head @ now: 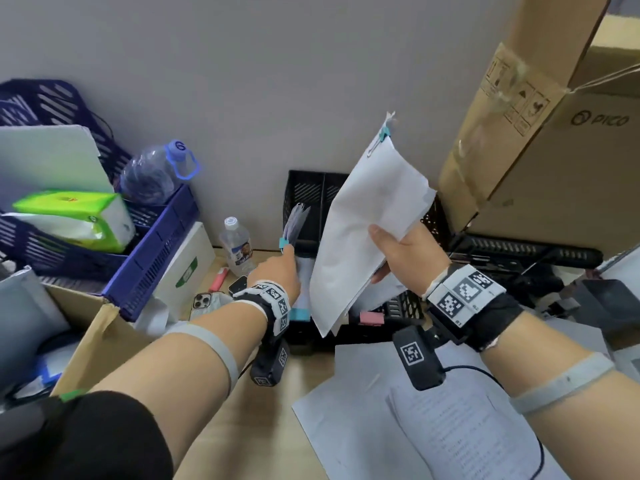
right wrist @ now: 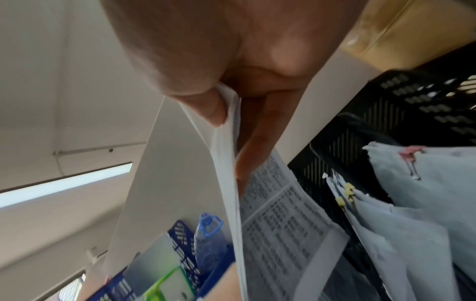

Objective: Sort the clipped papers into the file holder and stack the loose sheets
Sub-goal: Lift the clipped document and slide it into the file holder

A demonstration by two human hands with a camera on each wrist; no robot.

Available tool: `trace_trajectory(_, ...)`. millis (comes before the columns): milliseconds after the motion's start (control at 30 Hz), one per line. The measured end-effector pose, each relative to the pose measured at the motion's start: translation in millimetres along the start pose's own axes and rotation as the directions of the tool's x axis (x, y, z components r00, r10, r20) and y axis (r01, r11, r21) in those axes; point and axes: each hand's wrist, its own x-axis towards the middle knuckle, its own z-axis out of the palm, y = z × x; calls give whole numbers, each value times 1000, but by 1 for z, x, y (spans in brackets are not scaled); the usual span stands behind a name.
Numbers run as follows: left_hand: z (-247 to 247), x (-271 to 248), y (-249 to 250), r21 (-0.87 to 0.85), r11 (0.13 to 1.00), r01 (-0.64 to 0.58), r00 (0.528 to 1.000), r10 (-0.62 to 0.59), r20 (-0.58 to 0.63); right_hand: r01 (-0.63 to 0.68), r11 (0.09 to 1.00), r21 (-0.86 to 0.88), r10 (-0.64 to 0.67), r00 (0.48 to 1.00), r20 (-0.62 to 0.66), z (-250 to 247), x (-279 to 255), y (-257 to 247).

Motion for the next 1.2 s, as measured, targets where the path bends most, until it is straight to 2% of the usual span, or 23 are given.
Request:
trace_trajectory(100, -7, 4, -12, -2, 1000, -7, 999, 7, -33, -20, 996, -82, 28, 994, 104, 16, 19, 11)
trace_trajectory(200, -13, 2, -19, -54, 998, -45, 997, 42, -63, -26, 987, -159, 50, 988, 148, 32, 37, 19)
trace_trajectory(267, -17, 0, -21, -80, 995, -55, 996, 49, -72, -14, 984, -178, 37, 991, 126, 41, 48, 19)
trace_trajectory(367, -22, -3, -20, -109, 992, -60, 995, 51, -84, -26, 985, -171, 27, 1000, 1, 54, 64, 20)
trace_trajectory(433, -22, -4, -20, -124, 990, -64, 994, 52, -93, -25, 972, -232, 15, 999, -47, 66, 70, 26)
trace_trajectory(567, -22, -4, -20, -142, 987, -75, 994, 62, -91, -120, 905, -408, 140, 990, 19, 88, 68, 45)
trace_trajectory(767, -22, -5, -19, -216, 972, -90, 994, 73, -86, -251, 946, -206, 266, 963, 50, 111, 67, 60)
trace_trajectory(833, -22, -6, -18, -231, 968, -97, 993, 80, -84, -266, 933, -240, 307, 940, 150, 117, 62, 64)
trace_trajectory(933, -21, -8, -16, -256, 961, -104, 993, 86, -79, -189, 922, -337, 291, 914, 284, 120, 55, 72)
trace_trajectory(1000, -19, -11, -15, -251, 962, -110, 993, 93, -79, -146, 925, -352, 266, 910, 319, 118, 46, 77)
trace_trajectory(1100, -13, -18, -11, -296, 942, -160, 986, 138, -92, -193, 928, -317, 298, 897, 326, 112, 29, 88)
trace_trajectory(1200, -3, -33, -2, -450, 858, -248, 968, 212, -131, -259, 918, -299, 354, 875, 329, 99, 9, 106)
